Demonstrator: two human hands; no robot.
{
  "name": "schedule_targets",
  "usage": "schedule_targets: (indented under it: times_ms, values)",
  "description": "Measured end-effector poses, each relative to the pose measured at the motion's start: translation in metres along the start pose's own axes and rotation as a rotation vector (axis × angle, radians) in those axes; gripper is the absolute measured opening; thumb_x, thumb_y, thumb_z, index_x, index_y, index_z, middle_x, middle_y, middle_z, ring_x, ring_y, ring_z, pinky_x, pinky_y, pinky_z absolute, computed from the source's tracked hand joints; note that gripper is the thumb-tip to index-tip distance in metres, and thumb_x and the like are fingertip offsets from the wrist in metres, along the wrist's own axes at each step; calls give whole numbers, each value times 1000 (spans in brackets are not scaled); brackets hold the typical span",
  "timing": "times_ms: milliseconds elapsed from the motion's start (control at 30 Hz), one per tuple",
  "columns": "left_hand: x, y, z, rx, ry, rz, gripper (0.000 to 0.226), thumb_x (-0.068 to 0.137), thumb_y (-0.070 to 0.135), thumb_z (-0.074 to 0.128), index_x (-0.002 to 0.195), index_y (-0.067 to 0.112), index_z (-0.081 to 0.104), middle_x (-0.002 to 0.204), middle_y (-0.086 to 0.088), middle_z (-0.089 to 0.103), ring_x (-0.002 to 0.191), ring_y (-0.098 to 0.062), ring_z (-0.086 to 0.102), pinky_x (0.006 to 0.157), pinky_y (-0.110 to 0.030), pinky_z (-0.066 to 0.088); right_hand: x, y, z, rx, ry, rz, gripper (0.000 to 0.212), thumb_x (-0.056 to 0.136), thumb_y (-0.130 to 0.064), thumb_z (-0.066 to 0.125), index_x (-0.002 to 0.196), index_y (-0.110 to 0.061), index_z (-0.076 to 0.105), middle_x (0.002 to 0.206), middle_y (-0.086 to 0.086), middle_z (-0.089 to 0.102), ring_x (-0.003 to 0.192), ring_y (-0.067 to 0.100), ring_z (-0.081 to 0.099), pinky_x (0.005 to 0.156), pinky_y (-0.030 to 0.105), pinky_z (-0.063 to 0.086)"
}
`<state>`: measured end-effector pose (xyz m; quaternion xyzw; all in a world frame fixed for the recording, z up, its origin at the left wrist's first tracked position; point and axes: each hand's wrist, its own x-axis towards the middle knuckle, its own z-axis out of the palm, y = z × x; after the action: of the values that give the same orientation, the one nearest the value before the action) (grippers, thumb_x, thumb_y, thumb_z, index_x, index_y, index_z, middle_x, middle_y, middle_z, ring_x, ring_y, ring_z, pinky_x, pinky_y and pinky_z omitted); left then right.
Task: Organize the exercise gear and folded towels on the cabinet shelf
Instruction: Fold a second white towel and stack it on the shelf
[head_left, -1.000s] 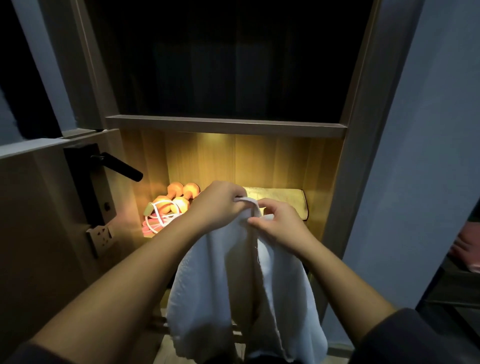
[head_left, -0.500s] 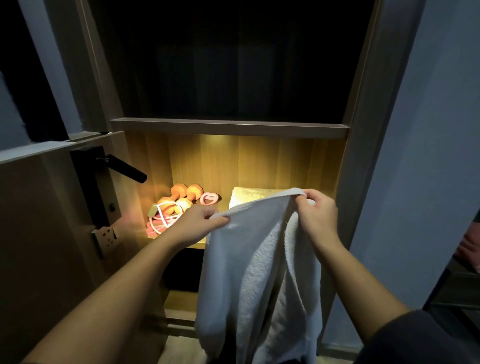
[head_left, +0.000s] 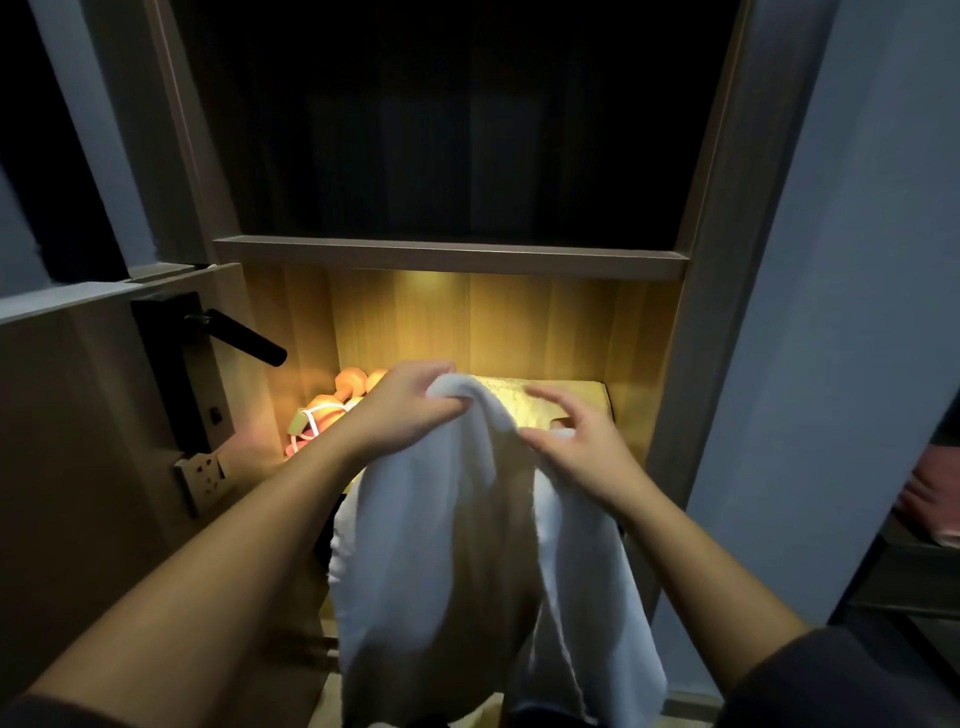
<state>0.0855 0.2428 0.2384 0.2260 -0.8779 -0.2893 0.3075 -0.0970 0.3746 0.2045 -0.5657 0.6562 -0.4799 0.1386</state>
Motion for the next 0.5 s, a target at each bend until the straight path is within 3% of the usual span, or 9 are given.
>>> schedule_targets:
  times_ms: [67, 133, 200, 267, 367, 500]
  values:
    - [6, 19, 5, 41, -83, 69, 18, 84, 22, 64, 74, 9, 58, 69, -4, 54, 66, -10, 47, 60, -31, 36, 0, -2, 13, 37, -75, -4, 37, 88, -23, 69, 125, -27, 62, 124, -10, 63, 113, 10, 57, 98, 31, 47]
    - [9, 30, 11, 42, -170, 98, 18, 82, 15, 68, 70, 10, 56, 63, 4, 50, 59, -5, 42, 56, -26, 34, 1, -2, 23, 57, -41, 4, 17, 89, -13, 63, 104, -16, 71, 99, 3, 72, 96, 23, 64, 86, 42, 53]
    - [10, 32, 8, 44, -200, 86, 20, 80, 15, 70, 67, 15, 55, 59, 12, 48, 56, -3, 41, 52, -21, 31, 5, 2, 23, 26, 76, -2, 20, 88, -3, 55, 86, -14, 71, 81, 4, 69, 85, 26, 63, 74, 39, 49]
    - [7, 26, -1, 136, -220, 40, 17, 78, 23, 68, 68, 21, 55, 60, 12, 51, 56, -1, 44, 52, -21, 32, 8, 4, 15, 22, 175, 7, 26, 87, -3, 53, 77, -21, 69, 71, -4, 64, 75, 17, 59, 64, 32, 44]
    - [1, 12, -14, 239, -297, -73, 8, 78, 33, 67, 81, 27, 63, 76, 12, 62, 69, -1, 57, 59, -22, 42, 14, 7, 1, 64, 299, 44, 28, 87, -4, 51, 80, -22, 72, 74, -7, 66, 74, 8, 58, 65, 28, 46]
    - [-6, -8, -22, 80, -350, -252, 23, 85, 38, 71, 95, 16, 70, 91, -1, 69, 84, -17, 68, 68, -26, 51, 18, 13, -13, 117, 358, 58, 32, 86, -2, 50, 78, -25, 71, 75, -5, 68, 77, 13, 60, 64, 28, 45]
